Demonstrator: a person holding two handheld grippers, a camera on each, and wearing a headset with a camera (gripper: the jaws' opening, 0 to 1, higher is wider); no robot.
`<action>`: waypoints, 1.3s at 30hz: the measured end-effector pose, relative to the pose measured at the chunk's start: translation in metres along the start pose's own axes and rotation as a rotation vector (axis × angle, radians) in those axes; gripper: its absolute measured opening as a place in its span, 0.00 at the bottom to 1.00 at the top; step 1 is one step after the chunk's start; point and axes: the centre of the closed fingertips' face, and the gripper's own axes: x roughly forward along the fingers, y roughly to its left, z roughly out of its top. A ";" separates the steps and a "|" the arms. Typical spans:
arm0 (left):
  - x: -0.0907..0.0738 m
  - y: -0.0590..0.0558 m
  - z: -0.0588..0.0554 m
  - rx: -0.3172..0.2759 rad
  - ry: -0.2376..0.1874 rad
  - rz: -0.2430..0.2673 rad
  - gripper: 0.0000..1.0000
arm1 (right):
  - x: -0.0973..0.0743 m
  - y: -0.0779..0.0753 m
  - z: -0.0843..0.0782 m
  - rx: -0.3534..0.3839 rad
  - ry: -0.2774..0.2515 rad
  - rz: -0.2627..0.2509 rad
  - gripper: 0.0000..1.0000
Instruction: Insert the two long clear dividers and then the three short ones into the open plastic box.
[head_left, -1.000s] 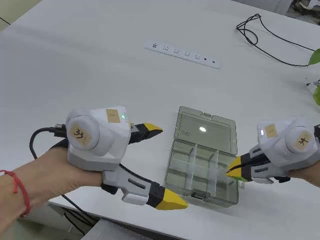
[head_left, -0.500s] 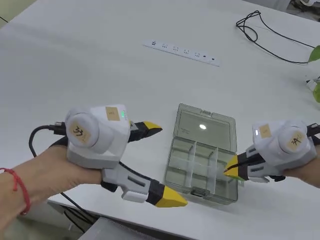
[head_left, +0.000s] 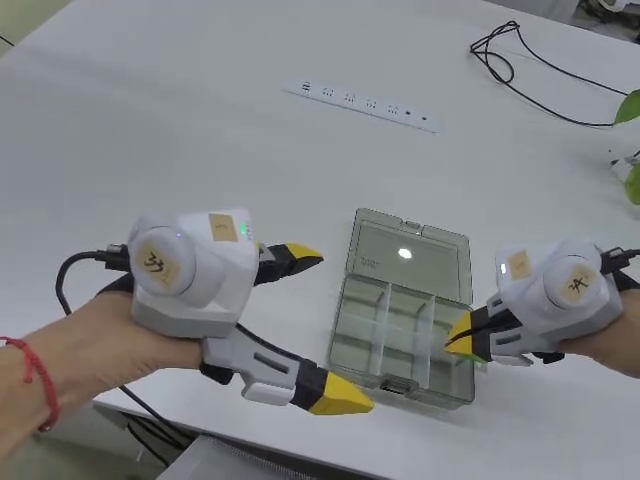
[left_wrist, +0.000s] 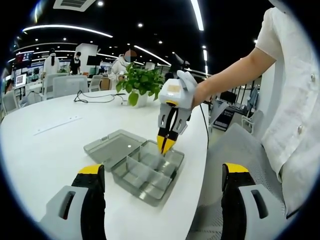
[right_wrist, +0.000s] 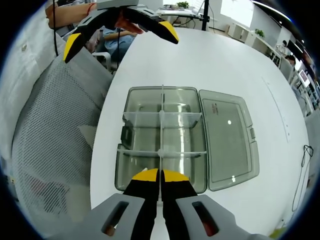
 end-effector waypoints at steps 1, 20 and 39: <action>0.000 0.000 0.000 0.001 0.001 -0.001 1.00 | 0.001 0.000 0.000 -0.005 0.010 0.000 0.02; 0.001 -0.002 0.005 0.016 0.008 -0.005 1.00 | 0.004 -0.001 -0.003 -0.005 0.027 -0.005 0.02; -0.007 0.002 -0.002 0.027 0.046 0.014 1.00 | -0.008 -0.001 -0.002 0.035 -0.008 -0.025 0.11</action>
